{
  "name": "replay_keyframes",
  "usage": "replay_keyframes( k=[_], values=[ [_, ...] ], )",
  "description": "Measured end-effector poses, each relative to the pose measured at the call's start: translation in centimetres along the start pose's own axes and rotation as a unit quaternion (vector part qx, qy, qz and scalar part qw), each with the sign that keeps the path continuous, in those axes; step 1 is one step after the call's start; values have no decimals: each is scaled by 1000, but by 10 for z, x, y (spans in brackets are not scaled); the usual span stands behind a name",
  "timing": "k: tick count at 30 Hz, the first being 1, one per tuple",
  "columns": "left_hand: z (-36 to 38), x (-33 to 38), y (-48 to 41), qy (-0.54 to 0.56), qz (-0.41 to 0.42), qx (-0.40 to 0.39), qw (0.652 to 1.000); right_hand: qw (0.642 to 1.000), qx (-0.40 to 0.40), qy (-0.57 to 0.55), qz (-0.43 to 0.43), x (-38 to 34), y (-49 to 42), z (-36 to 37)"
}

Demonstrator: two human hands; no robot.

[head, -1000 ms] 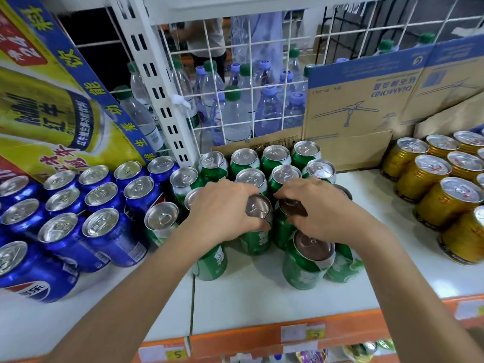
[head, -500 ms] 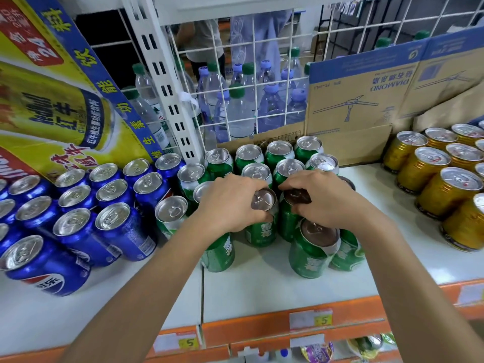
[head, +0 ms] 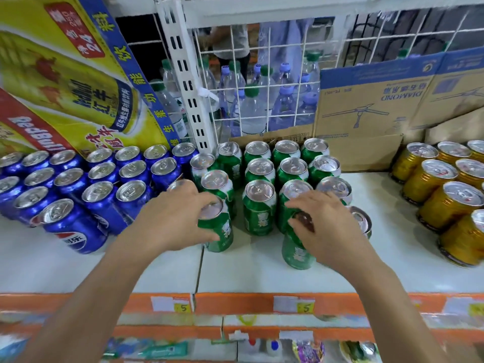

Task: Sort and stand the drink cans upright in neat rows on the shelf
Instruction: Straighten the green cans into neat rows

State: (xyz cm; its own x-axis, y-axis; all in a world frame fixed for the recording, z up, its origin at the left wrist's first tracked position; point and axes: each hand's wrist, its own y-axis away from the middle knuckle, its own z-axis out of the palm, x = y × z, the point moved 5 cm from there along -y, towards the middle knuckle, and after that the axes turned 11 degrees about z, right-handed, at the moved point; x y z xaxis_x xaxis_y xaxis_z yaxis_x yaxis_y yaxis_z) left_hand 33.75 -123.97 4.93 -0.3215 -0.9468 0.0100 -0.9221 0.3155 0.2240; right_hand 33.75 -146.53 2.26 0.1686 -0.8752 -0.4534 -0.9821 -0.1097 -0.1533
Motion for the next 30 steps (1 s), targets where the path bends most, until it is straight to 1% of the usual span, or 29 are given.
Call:
replay_keyframes(
  k=[4, 6, 11, 15, 19, 21, 23, 27, 30],
  values=[
    [16, 5, -3, 73, -16, 49, 996, 1000, 21, -15, 10, 3, 6, 1],
    [21, 6, -3, 91, -29, 73, 993, 999, 20, -29, 20, 3, 8, -1],
    [21, 19, 2, 54, -53, 91, 993, 999, -29, -7, 15, -1, 6, -5],
    [21, 19, 3, 63, -83, 107, 989, 999, -45, 3, 9, -2, 7, -8],
    [17, 26, 4, 63, -42, 134, 988, 999, -52, -3, 4, -2, 8, -9],
    [13, 30, 9, 83, -29, 148, 985, 999, -51, -2, 0, -1, 8, -10],
    [9, 39, 16, 108, 2, 155, 982, 999, -50, -2, -1, -1, 8, -9],
    [9, 70, 14, 152, 94, 94, 979, 999, -52, -1, -4, 0, 6, -9],
    [11, 83, 4, 167, 115, 80, 976, 998, -59, 3, -7, -1, 6, -9]
  ],
)
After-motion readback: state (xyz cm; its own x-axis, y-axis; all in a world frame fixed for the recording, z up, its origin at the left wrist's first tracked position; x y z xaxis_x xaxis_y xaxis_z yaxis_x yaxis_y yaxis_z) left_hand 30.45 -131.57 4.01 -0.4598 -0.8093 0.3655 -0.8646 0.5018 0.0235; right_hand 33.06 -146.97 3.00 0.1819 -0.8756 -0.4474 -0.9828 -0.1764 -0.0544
